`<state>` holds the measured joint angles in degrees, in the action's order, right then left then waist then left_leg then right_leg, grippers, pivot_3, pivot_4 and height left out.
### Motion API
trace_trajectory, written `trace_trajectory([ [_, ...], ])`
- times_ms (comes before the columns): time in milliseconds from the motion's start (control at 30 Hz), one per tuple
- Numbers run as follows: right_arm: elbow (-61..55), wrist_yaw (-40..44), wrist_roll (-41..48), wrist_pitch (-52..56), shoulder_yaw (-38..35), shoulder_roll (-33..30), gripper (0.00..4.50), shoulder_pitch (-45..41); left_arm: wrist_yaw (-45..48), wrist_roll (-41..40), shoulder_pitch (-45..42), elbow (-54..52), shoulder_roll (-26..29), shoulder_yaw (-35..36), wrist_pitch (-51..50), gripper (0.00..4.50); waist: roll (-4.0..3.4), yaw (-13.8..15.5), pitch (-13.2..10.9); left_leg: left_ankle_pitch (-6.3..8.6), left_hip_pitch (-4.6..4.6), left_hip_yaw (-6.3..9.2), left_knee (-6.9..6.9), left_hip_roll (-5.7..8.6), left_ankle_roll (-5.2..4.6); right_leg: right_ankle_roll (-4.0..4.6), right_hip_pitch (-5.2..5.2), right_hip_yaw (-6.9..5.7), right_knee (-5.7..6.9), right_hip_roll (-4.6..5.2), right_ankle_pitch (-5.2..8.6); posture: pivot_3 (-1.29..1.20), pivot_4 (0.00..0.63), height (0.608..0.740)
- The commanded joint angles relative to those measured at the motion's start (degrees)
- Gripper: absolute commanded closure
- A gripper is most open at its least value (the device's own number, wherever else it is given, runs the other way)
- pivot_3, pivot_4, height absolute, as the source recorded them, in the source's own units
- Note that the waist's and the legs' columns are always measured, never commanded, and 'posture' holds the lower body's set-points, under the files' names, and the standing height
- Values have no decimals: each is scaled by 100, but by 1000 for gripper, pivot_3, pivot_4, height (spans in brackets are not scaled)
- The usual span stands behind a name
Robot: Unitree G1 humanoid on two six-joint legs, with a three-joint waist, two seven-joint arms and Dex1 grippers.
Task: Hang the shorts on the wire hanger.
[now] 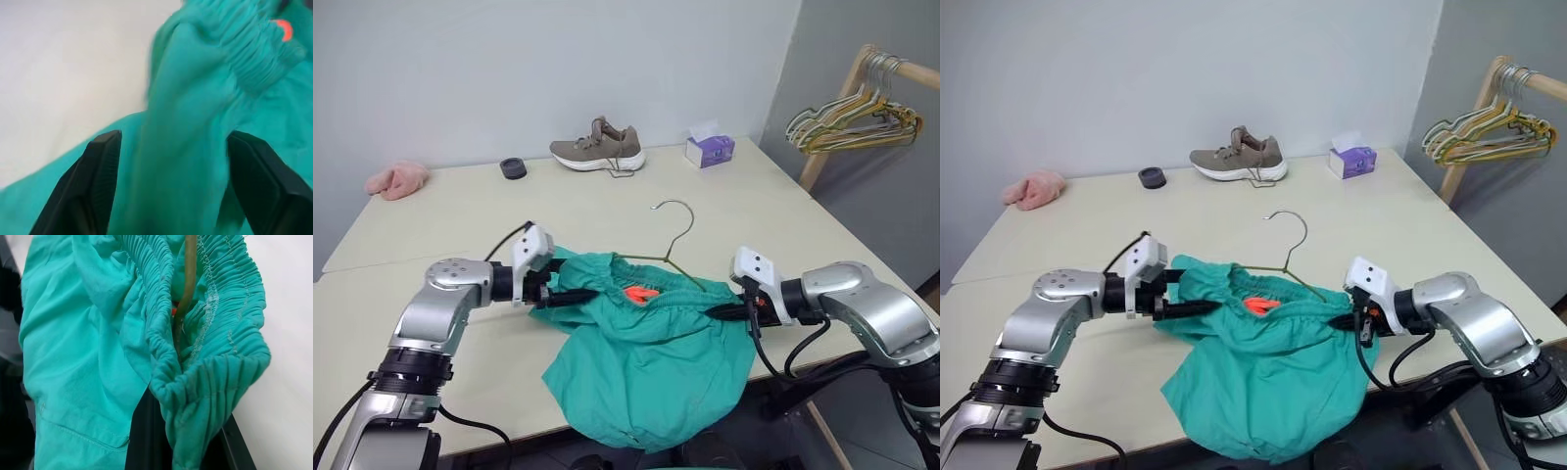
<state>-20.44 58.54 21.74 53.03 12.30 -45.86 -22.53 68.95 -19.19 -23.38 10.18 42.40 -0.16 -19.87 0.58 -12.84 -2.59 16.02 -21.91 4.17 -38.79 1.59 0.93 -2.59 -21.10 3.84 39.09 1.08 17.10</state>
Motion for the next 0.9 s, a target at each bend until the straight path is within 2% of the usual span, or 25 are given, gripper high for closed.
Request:
trace_trajectory([
  [33,-225,-379,225,261,-543,62,4500,171,-336,52,-267,309,117,398,193,1259,2,8,1,0,0,1,0,0,0,0,0,-1,0,0,0,-293,0,740],
  [200,-405,-1003,486,845,-1431,153,4500,759,-239,-305,-305,173,77,501,-310,1259,4,23,3,0,-3,0,-1,3,0,0,0,0,-1,3,0,-304,0,740],
  [300,-588,-1336,626,1198,-2188,121,4500,1294,15,-602,-200,-500,1,225,-796,720,6,44,4,0,-13,3,-1,8,1,-1,-1,-2,-3,6,0,-327,0,740],
  [367,-747,-1511,712,1329,-2749,168,4500,1695,78,-928,-227,-1022,-169,60,-1243,140,6,54,4,1,-20,4,-1,11,2,-1,-1,-2,-5,9,0,-344,0,740],
  [500,-1142,-1859,884,1717,-3708,352,4500,2434,1,-1130,-404,-1669,-651,-402,-1561,64,1,10,8,1,-20,1,-2,13,1,-4,2,2,-4,9,1,-390,0,740],
  [633,-1453,-2305,941,2289,-4584,696,4500,2960,-288,-882,-673,-1882,-1246,-850,-1291,64,-5,-138,13,0,-8,-1,-3,8,-1,-27,15,8,-2,-5,14,-428,0,740],
  [700,-1525,-2522,899,2522,-4971,819,4500,3069,-576,-454,-858,-1767,-1507,-1080,-864,64,-14,-211,18,0,11,-6,-4,8,-1,-30,37,15,-3,-8,16,-441,0,740],
  [900,-1304,-3325,424,3083,-5974,815,4500,2774,-1235,308,-1394,-1400,-2289,-1476,76,64,-29,-498,28,2,39,-16,-2,10,-1,-51,73,26,-22,-16,28,-471,0,740],
])
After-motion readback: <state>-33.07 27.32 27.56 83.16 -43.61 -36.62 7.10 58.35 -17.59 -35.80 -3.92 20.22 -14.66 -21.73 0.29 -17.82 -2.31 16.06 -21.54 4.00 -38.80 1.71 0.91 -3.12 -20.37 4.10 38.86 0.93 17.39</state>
